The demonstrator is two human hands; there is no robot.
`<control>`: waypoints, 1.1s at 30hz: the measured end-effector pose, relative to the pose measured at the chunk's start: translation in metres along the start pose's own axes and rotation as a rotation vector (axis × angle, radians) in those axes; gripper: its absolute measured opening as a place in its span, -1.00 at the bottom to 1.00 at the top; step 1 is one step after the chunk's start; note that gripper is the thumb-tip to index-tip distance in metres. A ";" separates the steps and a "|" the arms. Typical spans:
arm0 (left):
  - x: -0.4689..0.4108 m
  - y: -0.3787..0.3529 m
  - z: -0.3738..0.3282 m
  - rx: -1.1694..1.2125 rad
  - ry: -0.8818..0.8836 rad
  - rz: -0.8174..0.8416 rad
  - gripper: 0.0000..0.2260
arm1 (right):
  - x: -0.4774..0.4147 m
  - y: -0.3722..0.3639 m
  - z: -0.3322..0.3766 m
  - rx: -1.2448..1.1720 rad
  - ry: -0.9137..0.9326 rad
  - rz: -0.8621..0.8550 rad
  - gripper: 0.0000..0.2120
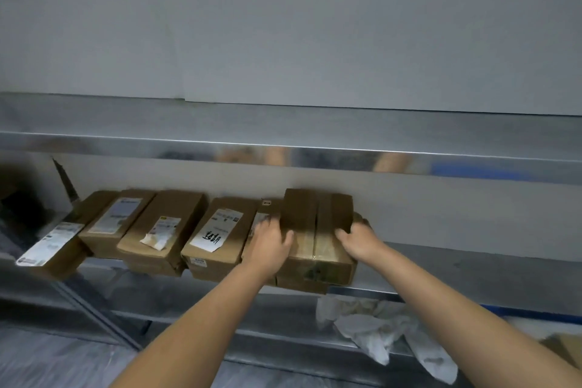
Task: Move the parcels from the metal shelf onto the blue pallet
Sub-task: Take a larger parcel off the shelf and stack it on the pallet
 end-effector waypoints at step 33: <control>0.159 0.013 0.019 0.667 0.014 0.001 -0.51 | 0.159 -0.017 -0.030 -0.552 -0.127 -0.122 -0.16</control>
Point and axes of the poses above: each hand's wrist, its own x-axis away from the middle knuckle, its own y-axis out of the back of the hand, z = x × y, the point moved 9 cm from there along -x, towards the middle knuckle, and after that the axes turned 5 degrees about y, right-handed, at the moved point
